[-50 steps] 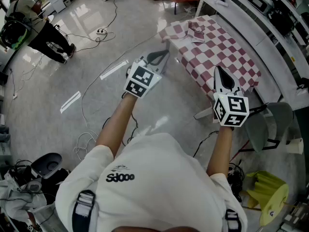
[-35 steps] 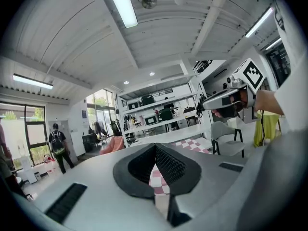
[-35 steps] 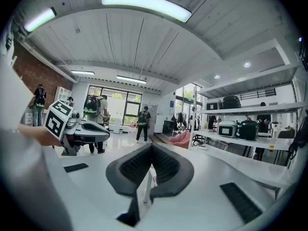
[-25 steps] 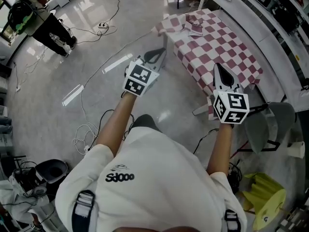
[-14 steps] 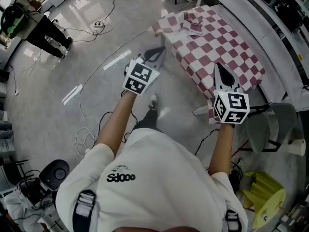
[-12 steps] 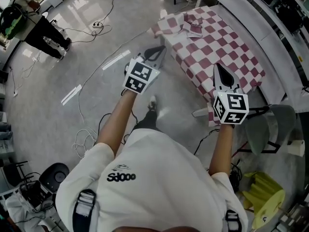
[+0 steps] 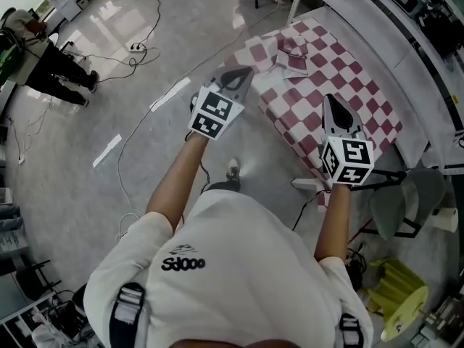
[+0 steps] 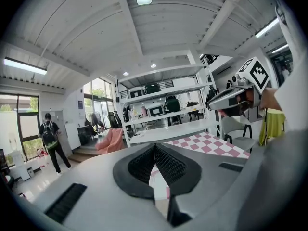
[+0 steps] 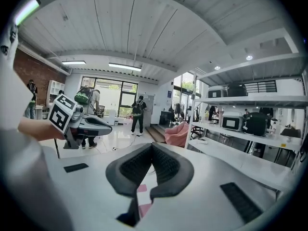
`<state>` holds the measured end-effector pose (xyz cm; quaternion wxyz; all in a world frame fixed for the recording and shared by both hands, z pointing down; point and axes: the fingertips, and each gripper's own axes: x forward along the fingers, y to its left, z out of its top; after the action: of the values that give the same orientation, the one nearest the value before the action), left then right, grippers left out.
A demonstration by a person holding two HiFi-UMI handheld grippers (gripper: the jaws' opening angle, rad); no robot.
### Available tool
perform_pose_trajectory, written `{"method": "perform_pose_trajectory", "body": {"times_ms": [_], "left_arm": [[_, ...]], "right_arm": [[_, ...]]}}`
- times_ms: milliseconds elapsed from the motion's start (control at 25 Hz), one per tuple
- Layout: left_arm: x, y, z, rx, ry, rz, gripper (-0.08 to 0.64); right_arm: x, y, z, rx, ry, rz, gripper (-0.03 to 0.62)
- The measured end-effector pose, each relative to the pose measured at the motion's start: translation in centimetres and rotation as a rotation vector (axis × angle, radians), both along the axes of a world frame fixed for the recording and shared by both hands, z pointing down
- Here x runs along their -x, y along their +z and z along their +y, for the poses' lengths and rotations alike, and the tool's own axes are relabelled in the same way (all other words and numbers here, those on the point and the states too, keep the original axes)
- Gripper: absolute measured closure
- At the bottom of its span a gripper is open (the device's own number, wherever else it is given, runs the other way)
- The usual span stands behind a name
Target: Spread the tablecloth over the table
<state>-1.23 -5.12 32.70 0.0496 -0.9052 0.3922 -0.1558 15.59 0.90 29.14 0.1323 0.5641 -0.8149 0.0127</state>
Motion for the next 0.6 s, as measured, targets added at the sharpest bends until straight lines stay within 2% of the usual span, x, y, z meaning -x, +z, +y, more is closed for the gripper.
{"method": "perform_pose_trajectory", "body": {"times_ms": [320,600], "left_arm": [[1.1,2.6,-8.4,0.044,0.054,-0.004,0.532],[1.5,5.7,-12.5,0.103,0.073,-0.041,0.532]], "right_arm": [[0.7,2.1,-8.1,0.030,0.083,-0.015,0.571],[1.1,4.2,-11.4,0.067,0.120,-0.016,0.571]]}}
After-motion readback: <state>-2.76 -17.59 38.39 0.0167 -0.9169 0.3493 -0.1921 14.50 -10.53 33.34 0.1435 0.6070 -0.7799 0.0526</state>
